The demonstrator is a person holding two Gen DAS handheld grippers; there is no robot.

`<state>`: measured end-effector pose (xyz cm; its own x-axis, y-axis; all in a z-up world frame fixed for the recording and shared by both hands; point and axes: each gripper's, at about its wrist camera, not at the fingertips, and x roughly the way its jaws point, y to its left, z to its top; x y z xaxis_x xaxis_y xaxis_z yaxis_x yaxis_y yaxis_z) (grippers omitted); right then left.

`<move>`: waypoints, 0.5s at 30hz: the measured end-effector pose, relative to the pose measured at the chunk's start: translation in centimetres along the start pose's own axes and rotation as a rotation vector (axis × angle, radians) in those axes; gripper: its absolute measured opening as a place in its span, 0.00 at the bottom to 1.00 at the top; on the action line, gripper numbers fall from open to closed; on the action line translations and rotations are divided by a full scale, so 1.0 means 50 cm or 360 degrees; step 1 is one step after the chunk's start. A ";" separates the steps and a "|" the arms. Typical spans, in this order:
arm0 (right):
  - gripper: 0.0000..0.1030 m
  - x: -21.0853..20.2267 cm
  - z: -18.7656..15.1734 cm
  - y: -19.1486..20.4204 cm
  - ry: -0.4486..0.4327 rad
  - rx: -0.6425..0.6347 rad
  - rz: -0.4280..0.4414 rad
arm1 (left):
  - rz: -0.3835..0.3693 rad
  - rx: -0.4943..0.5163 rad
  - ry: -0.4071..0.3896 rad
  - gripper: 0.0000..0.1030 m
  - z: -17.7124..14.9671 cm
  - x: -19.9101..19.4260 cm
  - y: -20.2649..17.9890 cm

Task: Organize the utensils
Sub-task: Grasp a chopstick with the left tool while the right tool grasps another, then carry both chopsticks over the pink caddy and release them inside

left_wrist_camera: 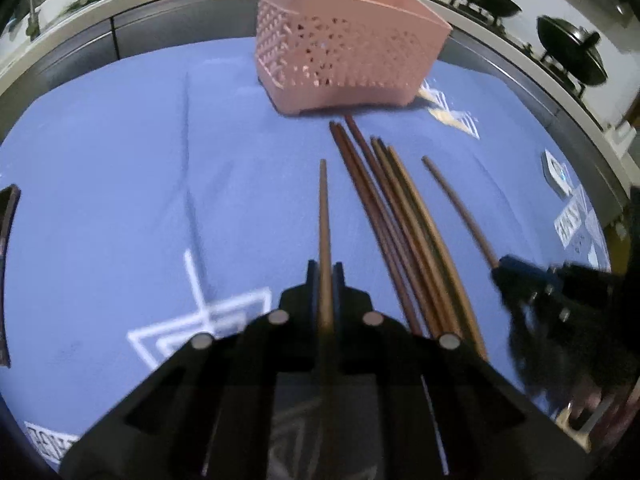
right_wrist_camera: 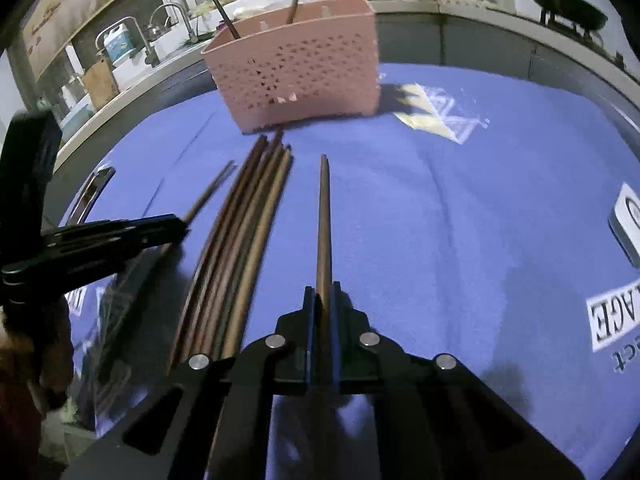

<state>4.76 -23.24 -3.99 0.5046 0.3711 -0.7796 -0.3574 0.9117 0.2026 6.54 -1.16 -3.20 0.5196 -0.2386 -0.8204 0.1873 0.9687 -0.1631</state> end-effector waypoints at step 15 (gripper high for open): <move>0.21 0.070 0.123 0.006 0.0076 -0.0045 0.0044 | 0.0076 0.0168 0.0014 0.05 0.083 0.056 -0.028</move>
<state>11.28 -20.59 -3.02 0.4562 0.3864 -0.8016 -0.3932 0.8956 0.2079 11.15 -3.48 -2.98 0.5227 -0.1915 -0.8307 0.2494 0.9662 -0.0657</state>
